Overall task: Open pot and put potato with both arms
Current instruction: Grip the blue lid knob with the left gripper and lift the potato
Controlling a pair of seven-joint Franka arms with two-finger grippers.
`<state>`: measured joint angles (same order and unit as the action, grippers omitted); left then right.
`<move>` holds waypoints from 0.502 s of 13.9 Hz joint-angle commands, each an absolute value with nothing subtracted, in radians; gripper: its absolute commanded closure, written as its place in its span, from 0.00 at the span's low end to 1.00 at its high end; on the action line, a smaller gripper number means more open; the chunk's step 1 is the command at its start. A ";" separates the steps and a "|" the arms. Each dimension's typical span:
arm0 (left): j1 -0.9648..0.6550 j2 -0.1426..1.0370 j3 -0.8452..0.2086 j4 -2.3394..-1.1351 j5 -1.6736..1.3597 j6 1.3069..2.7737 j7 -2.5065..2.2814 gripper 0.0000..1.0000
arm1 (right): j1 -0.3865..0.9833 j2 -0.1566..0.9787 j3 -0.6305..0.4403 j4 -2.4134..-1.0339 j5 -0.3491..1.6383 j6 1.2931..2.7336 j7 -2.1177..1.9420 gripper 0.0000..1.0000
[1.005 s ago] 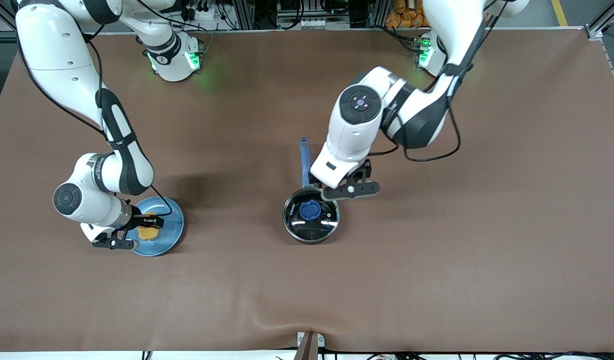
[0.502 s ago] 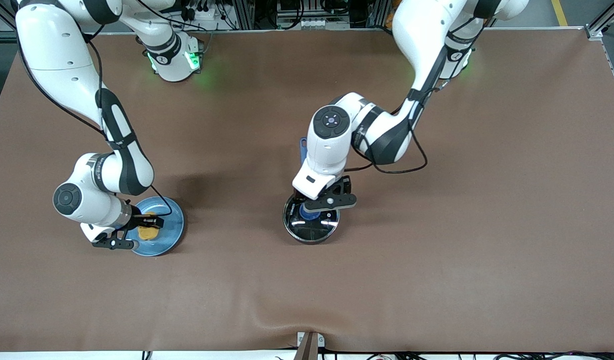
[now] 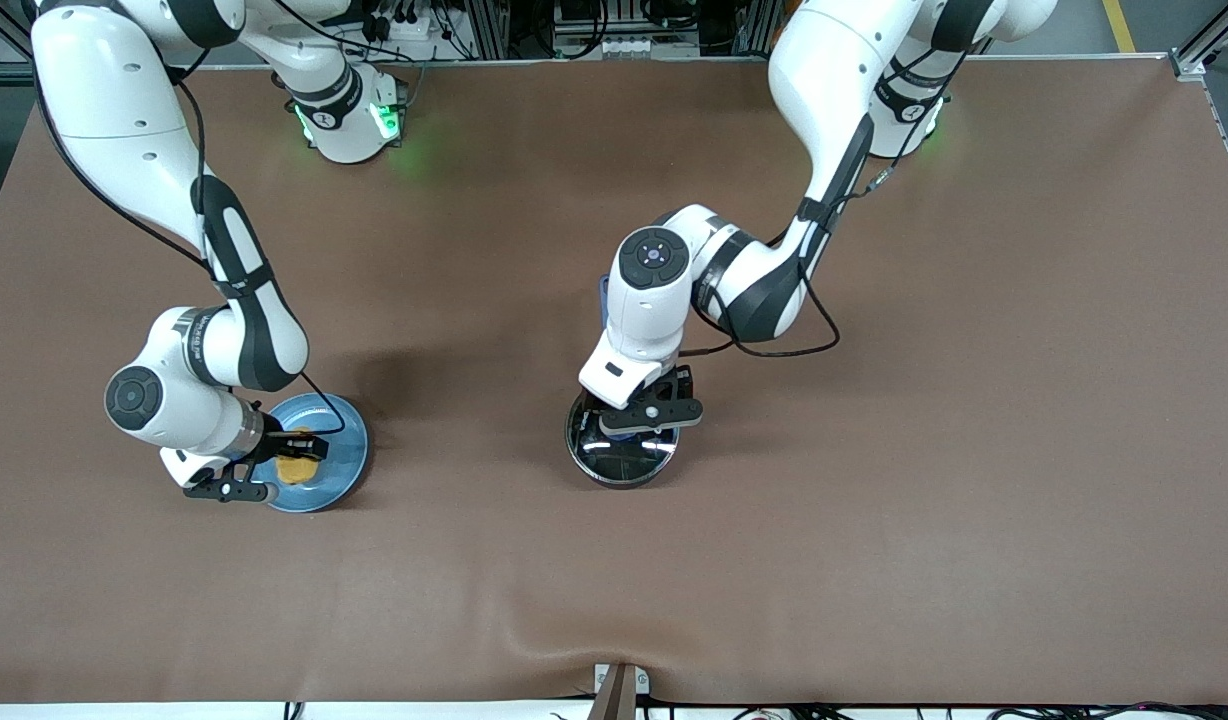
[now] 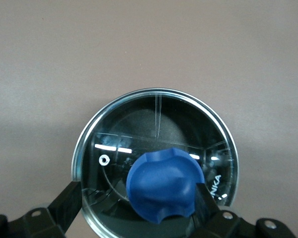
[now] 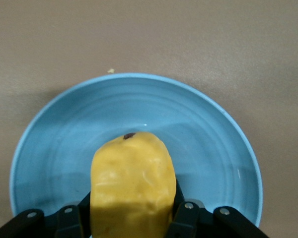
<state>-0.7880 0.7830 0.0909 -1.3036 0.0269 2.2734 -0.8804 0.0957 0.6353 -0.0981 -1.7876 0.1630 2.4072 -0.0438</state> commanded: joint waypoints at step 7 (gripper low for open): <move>-0.850 0.862 0.156 -1.218 0.048 2.289 -0.939 0.00 | 0.120 0.581 -0.094 -1.793 0.179 2.395 -0.031 0.82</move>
